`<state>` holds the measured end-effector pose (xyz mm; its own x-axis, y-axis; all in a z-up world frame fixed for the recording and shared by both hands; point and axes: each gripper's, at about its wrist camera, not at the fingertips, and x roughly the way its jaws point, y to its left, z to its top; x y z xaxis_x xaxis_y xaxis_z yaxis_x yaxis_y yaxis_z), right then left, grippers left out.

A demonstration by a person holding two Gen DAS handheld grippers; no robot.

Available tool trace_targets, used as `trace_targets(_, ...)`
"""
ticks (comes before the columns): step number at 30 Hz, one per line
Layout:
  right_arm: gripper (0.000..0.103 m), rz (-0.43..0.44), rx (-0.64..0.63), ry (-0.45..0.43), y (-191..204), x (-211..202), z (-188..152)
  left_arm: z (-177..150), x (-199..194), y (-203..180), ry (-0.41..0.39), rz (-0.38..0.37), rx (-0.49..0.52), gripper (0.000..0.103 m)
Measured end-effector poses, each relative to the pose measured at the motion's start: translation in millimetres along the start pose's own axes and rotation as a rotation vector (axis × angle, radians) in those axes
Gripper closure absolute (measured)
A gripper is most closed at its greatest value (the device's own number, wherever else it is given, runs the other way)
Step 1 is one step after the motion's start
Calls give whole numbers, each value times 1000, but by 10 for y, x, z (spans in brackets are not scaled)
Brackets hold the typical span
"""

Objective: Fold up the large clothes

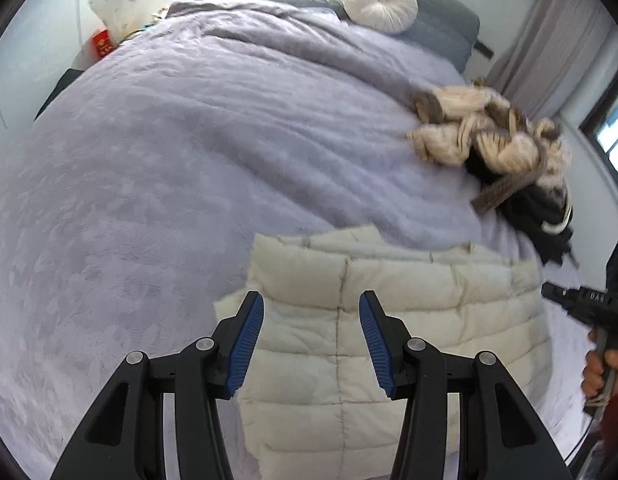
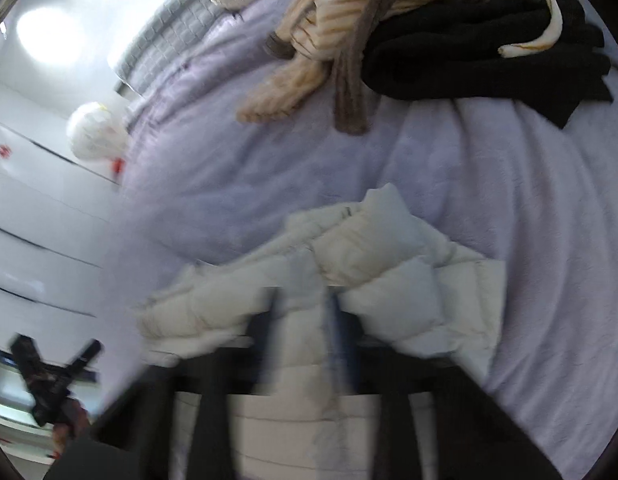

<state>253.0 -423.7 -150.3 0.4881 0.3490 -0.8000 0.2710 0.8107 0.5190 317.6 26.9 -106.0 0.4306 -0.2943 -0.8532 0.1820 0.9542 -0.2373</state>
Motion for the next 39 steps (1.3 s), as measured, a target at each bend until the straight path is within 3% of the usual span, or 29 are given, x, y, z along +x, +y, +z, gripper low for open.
trace_targets(4,88,-57,-73,13,15,167,0,-74,330,-209,27,-7,63,51)
trace_targets(8,88,-108,-109,17,-36,343,42,-12,771,-279,45,9,49,51)
trace_targets(13,89,-126,-53,9,-255,601,155,73,1175,-197,54,44,4,51)
trace_targets(20,92,-97,16,-14,-453,866,265,141,1404,-130,38,58,-2,51)
trace_targets(28,92,-91,68,-59,-547,815,363,256,1369,13,30,53,-38,51)
trace_targets(35,92,-149,103,-130,-567,495,444,421,1085,323,10,122,-93,51)
trace_targets(39,88,-121,111,-154,-493,286,412,331,846,394,20,146,-80,51)
